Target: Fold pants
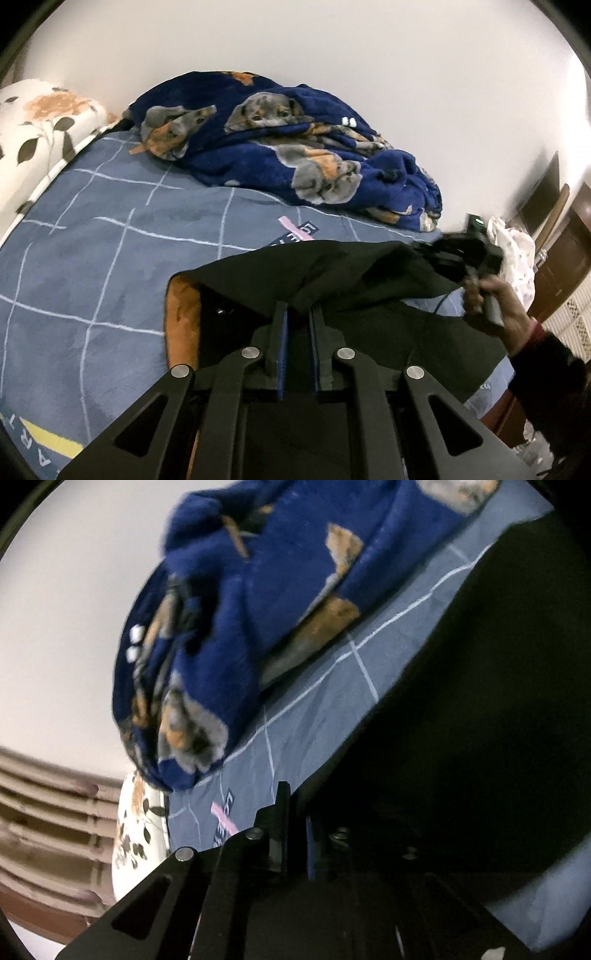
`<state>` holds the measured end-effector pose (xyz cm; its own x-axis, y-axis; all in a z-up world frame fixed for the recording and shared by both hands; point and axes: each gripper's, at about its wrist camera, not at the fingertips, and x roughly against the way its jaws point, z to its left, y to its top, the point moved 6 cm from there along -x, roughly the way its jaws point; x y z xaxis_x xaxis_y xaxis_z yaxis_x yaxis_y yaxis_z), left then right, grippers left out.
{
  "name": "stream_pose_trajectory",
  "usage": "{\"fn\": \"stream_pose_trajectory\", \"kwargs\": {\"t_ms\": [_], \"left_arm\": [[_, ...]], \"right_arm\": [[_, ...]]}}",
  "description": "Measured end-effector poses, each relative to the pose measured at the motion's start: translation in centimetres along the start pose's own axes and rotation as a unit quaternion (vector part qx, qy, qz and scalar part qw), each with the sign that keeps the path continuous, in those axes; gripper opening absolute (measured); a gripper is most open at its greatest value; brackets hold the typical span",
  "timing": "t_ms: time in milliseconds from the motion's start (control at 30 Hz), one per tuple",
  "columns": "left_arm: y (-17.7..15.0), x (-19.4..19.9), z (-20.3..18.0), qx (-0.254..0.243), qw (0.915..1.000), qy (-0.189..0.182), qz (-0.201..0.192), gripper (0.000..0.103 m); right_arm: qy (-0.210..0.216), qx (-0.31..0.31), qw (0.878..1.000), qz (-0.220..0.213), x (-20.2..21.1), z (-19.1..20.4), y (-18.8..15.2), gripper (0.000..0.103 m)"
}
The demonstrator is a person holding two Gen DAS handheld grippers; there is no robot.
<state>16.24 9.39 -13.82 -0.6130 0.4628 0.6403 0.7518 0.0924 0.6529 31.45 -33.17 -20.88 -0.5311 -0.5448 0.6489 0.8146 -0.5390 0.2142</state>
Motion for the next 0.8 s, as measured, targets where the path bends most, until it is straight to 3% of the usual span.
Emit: {"fn": "stream_pose_trajectory", "kwargs": {"t_ms": [267, 567, 700, 800], "left_arm": [[-2.6, 2.1, 1.5, -0.009, 0.9988, 0.038, 0.028, 0.01], [-7.1, 4.0, 2.4, -0.009, 0.9959, 0.06, 0.067, 0.01], [-8.5, 4.5, 2.7, -0.005, 0.9949, 0.064, 0.077, 0.01], [-8.7, 4.4, 2.2, 0.004, 0.9948, 0.047, 0.09, 0.01]], "right_arm": [[0.01, 0.008, 0.999, -0.031, 7.4, -0.7, -9.3, 0.007], [0.006, -0.013, 1.0, -0.001, 10.4, -2.7, -20.0, 0.004], [0.001, -0.033, 0.999, 0.011, 10.3, -4.5, -22.7, 0.004], [0.054, -0.05, 0.997, 0.015, 10.3, -4.8, -22.8, 0.005]]}}
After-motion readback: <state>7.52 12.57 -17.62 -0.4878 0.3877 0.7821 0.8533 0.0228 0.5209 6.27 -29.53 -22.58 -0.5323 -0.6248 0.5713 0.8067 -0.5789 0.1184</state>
